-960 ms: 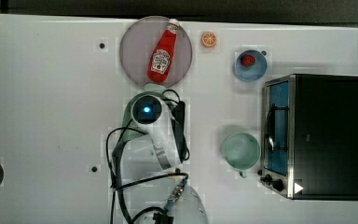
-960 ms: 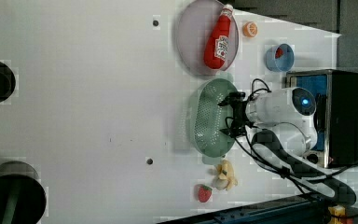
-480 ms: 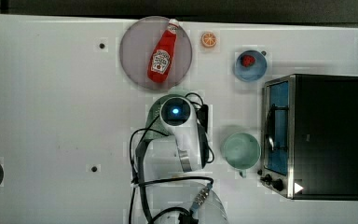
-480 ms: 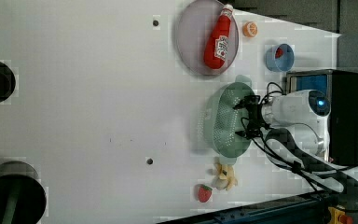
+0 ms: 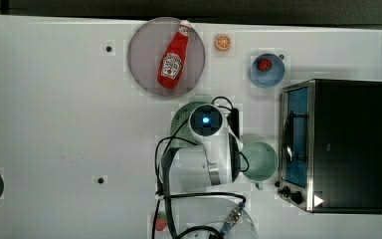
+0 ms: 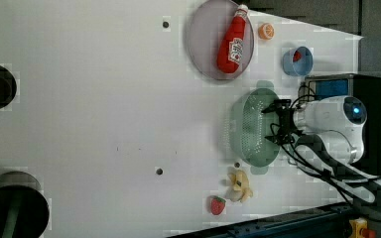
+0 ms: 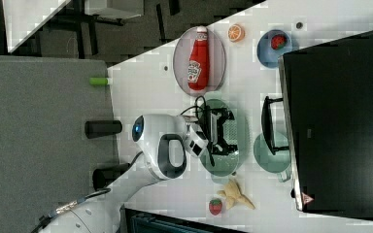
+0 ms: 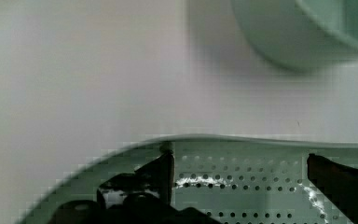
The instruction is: Drag strainer left to right.
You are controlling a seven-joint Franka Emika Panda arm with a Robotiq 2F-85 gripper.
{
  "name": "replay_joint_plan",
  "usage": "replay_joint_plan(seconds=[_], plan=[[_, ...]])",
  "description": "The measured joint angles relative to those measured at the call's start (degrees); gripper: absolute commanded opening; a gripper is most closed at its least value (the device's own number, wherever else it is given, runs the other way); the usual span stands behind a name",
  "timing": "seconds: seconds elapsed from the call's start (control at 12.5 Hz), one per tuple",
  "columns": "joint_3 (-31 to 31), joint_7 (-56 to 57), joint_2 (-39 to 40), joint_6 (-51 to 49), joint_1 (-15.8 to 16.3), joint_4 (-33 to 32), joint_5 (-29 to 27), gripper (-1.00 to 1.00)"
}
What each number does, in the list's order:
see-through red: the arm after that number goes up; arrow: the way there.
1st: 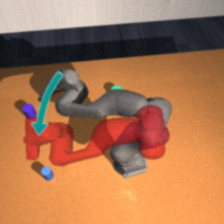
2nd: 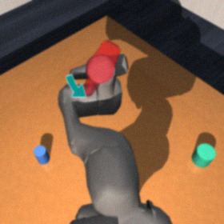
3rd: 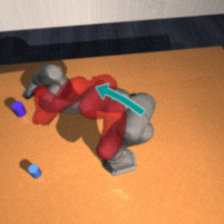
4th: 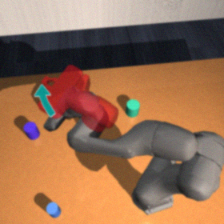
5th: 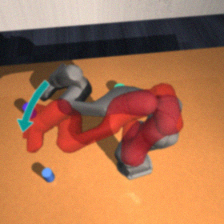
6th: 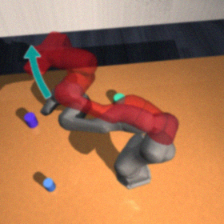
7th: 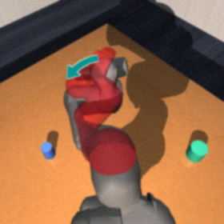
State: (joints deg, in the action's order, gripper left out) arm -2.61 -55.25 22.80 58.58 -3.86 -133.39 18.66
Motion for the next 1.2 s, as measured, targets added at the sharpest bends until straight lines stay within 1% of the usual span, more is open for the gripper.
replay_joint_plan(seconds=[0.16,0.32,0.48,0.56,0.64,0.72,0.8,0.88,0.96,1.12,1.2], plan=[[-1.59,0.56,0.04,-0.06,-0.17,0.22,-2.06,1.0],[-1.11,2.35,0.11,-1.23,-1.19,-0.22,-1.26,1.0],[1.59,7.47,-1.89,-1.12,-2.59,-1.79,-0.92,1.0],[2.71,10.85,-4.66,-1.9,-2.43,-3.36,-1.15,1.0],[3.54,14.18,-8.17,-4.76,-1.65,-4.03,-1.45,1.0],[4.99,16.98,-12.05,-8.42,-1.29,-4.03,-3.39,1.0],[5.87,20.23,-17.15,-11.39,-0.62,-4.36,-7.57,1.0],[6.02,24.23,-22.59,-15.36,0.32,-4.14,-9.94,1.0],[6.21,28.61,-28.15,-20.65,0.57,-3.58,-13.67,1.0],[6.18,36.29,-38.69,-31.33,0.45,-1.23,-16.24,1.0],[5.6,39.99,-42.5,-35.47,0.82,1.12,-17.07,1.0]])
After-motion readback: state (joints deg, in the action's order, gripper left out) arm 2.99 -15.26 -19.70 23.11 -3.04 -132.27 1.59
